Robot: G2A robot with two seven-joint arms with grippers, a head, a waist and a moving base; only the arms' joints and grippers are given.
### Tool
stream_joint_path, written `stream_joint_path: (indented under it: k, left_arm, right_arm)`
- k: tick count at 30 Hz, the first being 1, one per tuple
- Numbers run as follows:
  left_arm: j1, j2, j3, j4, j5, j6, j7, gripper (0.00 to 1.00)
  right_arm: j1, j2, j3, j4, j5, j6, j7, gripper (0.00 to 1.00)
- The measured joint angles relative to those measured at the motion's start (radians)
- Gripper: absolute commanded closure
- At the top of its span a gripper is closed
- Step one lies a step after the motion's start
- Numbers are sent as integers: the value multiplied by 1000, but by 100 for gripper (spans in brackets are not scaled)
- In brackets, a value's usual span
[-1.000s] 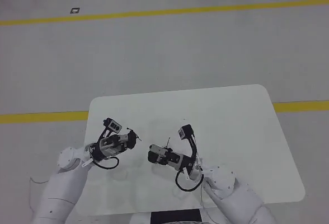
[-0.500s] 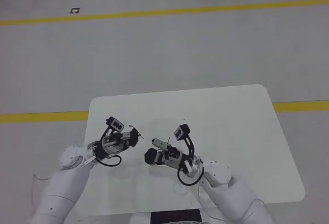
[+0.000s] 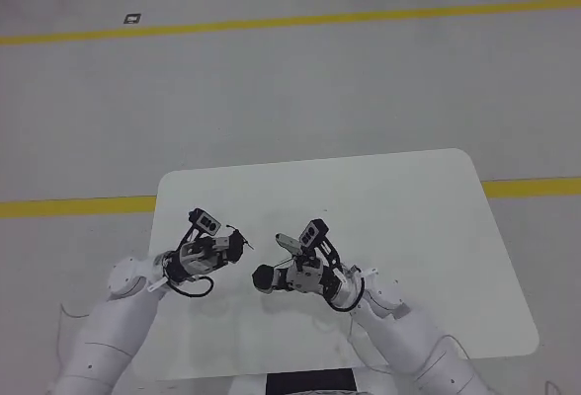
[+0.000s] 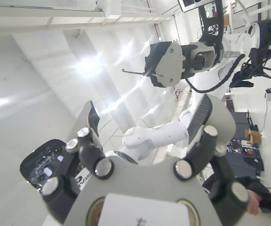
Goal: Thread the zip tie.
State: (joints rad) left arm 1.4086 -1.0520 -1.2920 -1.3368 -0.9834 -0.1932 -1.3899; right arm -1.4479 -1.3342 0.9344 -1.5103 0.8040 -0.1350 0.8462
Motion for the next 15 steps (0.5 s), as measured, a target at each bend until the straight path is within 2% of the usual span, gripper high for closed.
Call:
stream_joint_path:
  k: [4, 8, 9, 10, 11, 15]
  left_arm:
    - [4, -1, 8, -20, 0, 11, 34, 100]
    - [13, 1, 4, -24, -13, 23, 14, 100]
    - [14, 1, 2, -23, -16, 25, 8, 100]
    - [15, 2, 2, -23, -16, 27, 6, 100]
    - [16, 2, 1, -22, -16, 28, 5, 100]
    - [16, 3, 2, -21, -14, 29, 5, 100]
  right_arm:
    - [2, -3, 3, 5, 22, 11, -42, 0]
    - [9, -5, -1, 19, 29, 1, -50, 0]
    - [11, -7, -2, 22, 30, -6, -54, 27]
    - [13, -8, -4, 23, 30, -11, -58, 43]
    - [14, -8, -5, 25, 30, -16, -61, 51]
    - [18, -12, -12, 29, 25, -36, -69, 58]
